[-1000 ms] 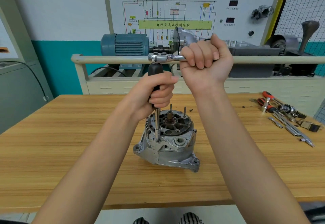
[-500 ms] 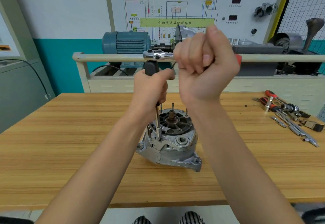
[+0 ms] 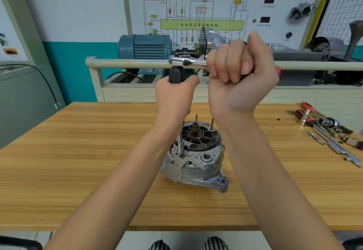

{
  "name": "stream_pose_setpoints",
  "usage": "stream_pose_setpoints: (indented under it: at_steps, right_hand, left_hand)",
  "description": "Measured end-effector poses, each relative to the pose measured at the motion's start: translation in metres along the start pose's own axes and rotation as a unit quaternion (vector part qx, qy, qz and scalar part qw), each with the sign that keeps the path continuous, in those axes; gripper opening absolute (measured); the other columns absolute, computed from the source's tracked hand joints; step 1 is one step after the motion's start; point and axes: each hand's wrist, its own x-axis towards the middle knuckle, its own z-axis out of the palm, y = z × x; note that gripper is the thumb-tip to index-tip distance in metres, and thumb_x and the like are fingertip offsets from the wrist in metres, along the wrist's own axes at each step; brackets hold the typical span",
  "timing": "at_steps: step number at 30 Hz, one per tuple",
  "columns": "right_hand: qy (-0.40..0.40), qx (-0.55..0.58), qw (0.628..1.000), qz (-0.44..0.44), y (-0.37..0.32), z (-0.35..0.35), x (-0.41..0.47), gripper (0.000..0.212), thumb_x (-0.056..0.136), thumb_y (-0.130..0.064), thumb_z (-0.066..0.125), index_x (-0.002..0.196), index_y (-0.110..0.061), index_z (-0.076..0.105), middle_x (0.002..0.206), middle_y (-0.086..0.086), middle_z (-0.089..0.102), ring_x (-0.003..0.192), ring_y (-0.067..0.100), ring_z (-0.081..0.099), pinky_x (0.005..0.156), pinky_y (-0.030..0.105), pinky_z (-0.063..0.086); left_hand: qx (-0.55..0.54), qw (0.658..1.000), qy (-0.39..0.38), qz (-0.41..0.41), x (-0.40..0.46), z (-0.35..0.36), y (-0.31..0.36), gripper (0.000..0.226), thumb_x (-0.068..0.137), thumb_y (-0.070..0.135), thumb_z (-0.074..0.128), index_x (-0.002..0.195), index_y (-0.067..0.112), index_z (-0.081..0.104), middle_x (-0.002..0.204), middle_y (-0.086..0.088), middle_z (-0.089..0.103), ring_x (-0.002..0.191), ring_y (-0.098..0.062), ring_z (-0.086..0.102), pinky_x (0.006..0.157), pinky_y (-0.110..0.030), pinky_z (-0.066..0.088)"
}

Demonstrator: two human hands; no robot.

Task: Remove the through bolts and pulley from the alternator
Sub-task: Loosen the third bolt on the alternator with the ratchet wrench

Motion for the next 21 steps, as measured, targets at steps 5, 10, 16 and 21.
stream_pose_setpoints:
  at_steps: [5,10,16,21]
  right_hand:
    - [-0.035,-0.031,0.998,-0.044,0.002,0.005,-0.004,0.047,0.085,-0.003,0.038,0.041,-0.017,0.036,0.034,-0.003,0.028,0.033,0.01,0.022,0.046,0.028,0.02]
    - [0.064,0.103,0.986,0.116,-0.009,-0.01,0.02,0.053,0.088,-0.011,0.038,0.035,-0.017,0.033,0.032,-0.004,0.023,0.03,0.01,0.019,0.041,0.022,0.019]
    - [0.11,0.167,0.97,0.135,-0.008,-0.017,0.019,0.058,0.094,-0.013,0.033,0.036,-0.017,0.032,0.032,-0.004,0.023,0.029,0.011,0.02,0.039,0.021,0.02]
    - [0.007,-0.033,0.999,-0.018,0.001,0.003,0.0,0.051,0.091,-0.004,0.037,0.041,-0.018,0.035,0.035,-0.004,0.026,0.035,0.011,0.018,0.045,0.029,0.018]
  left_hand:
    - [-0.001,1.0,-0.031,-0.002,-0.002,-0.003,0.0,0.04,0.08,-0.002,0.057,0.058,0.019,0.031,0.045,0.005,0.025,0.039,-0.012,0.018,0.039,-0.019,0.019]
    - [-0.053,0.971,-0.232,-0.034,0.004,-0.022,0.007,0.039,0.08,0.004,0.058,0.05,0.018,0.037,0.038,0.006,0.028,0.032,-0.009,0.021,0.037,-0.018,0.022]
    - [-0.103,0.938,-0.317,-0.093,0.01,-0.022,0.005,0.043,0.082,0.011,0.052,0.043,0.02,0.037,0.034,0.008,0.025,0.027,-0.004,0.018,0.033,-0.016,0.013]
    - [-0.026,0.995,-0.084,-0.043,0.004,-0.005,0.001,0.043,0.085,0.002,0.053,0.053,0.02,0.032,0.039,0.007,0.024,0.033,-0.009,0.017,0.036,-0.015,0.018]
